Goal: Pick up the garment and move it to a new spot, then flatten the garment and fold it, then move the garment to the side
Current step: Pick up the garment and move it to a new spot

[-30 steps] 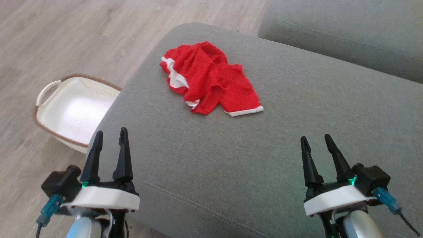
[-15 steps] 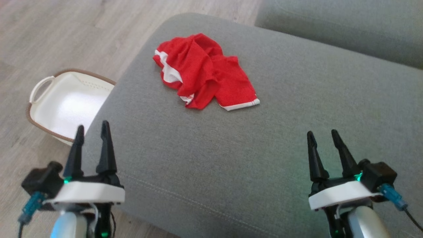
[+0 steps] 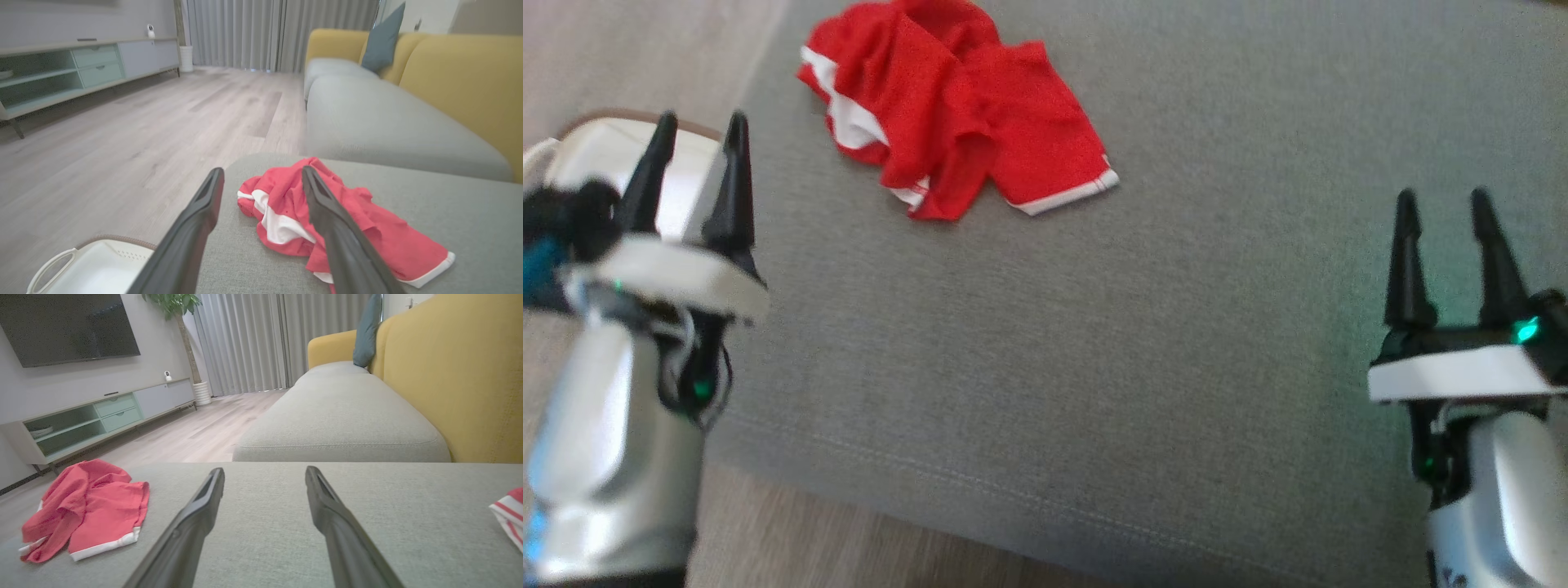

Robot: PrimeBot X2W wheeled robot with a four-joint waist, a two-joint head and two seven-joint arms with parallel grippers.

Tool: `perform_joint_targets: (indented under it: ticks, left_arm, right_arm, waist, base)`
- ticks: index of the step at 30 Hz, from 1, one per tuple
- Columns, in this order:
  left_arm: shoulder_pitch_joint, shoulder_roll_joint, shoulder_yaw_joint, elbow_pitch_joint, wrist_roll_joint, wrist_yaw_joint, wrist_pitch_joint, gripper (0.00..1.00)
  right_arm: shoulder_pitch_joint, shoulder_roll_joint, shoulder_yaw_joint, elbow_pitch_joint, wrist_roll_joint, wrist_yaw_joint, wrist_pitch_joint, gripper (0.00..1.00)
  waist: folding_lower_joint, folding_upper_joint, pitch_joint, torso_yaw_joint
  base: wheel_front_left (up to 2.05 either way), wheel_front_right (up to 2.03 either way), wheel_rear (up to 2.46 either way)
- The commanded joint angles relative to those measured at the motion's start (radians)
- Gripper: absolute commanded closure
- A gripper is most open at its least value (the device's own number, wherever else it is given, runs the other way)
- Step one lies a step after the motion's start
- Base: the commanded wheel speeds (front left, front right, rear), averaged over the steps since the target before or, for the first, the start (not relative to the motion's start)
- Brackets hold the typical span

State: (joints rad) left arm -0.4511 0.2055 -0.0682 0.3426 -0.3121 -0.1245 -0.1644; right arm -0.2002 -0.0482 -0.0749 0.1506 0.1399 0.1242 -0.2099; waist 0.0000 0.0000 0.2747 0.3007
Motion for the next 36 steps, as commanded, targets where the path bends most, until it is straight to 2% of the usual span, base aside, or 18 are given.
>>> perform_joint_targets:
  ticks: [1, 4, 8, 14, 21, 26, 27, 28, 31, 36]
  left_arm:
    - [-0.077, 0.060, 0.013, -0.003, -0.017, -0.005, 0.027, 0.00]
    - [-0.179, 0.103, -0.064, 0.082, -0.128, -0.006, 0.133, 0.00]
    - [-0.290, 0.204, -0.203, 0.176, -0.234, -0.006, 0.257, 0.00]
    - [-0.424, 0.305, -0.337, 0.289, -0.377, -0.006, 0.344, 0.00]
    - [-0.530, 0.366, -0.457, 0.405, -0.484, -0.006, 0.406, 0.00]
    - [-0.578, 0.380, -0.527, 0.456, -0.556, -0.006, 0.448, 0.00]
    - [-0.584, 0.380, -0.544, 0.460, -0.571, -0.006, 0.460, 0.61]
    - [-0.588, 0.381, -0.562, 0.455, -0.585, -0.006, 0.466, 1.00]
    - [-0.592, 0.384, -0.589, 0.442, -0.640, -0.006, 0.446, 1.00]
    - [-0.600, 0.391, -0.608, 0.422, -0.692, -0.006, 0.322, 1.00]
  right_arm:
    - [-0.037, -0.002, 0.016, -0.051, -0.012, 0.007, 0.007, 0.00]
    - [-0.059, -0.002, -0.003, -0.096, -0.025, 0.007, 0.026, 0.00]
    - [-0.082, -0.002, 0.003, -0.148, -0.030, 0.007, 0.048, 0.00]
    - [-0.088, -0.002, 0.018, -0.197, -0.026, 0.007, 0.061, 0.00]
    - [-0.090, -0.002, 0.020, -0.231, -0.025, 0.007, 0.064, 0.00]
    - [-0.091, -0.002, 0.017, -0.241, -0.023, 0.007, 0.063, 0.00]
    - [-0.092, -0.002, 0.017, -0.241, -0.022, 0.007, 0.062, 0.00]
    - [-0.092, -0.002, 0.017, -0.240, -0.021, 0.007, 0.061, 0.00]
    - [-0.094, -0.002, 0.017, -0.231, -0.015, 0.007, 0.055, 0.00]
    - [-0.095, -0.002, 0.021, -0.204, -0.001, 0.007, 0.038, 0.00]
  waist:
    - [0.0000, 0.0000, 0.063, -0.045]
    - [0.0000, 0.0000, 0.105, -0.067]
    - [0.0000, 0.0000, 0.159, -0.104]
    - [0.0000, 0.0000, 0.219, -0.152]
    - [0.0000, 0.0000, 0.265, -0.195]
    - [0.0000, 0.0000, 0.279, -0.208]
    - [0.0000, 0.0000, 0.280, -0.210]
    - [0.0000, 0.0000, 0.279, -0.211]
    - [0.0000, 0.0000, 0.266, -0.211]
    - [0.0000, 0.0000, 0.223, -0.207]
  base:
    - [0.00, 0.00, 0.00]
    - [0.00, 0.00, 0.00]
    - [0.00, 0.00, 0.00]
    - [0.00, 0.00, 0.00]
    - [0.00, 0.00, 0.00]
    - [0.00, 0.00, 0.00]
    - [0.00, 0.00, 0.00]
    - [0.00, 0.00, 0.00]
    - [0.00, 0.00, 0.00]
    - [0.00, 0.00, 0.00]
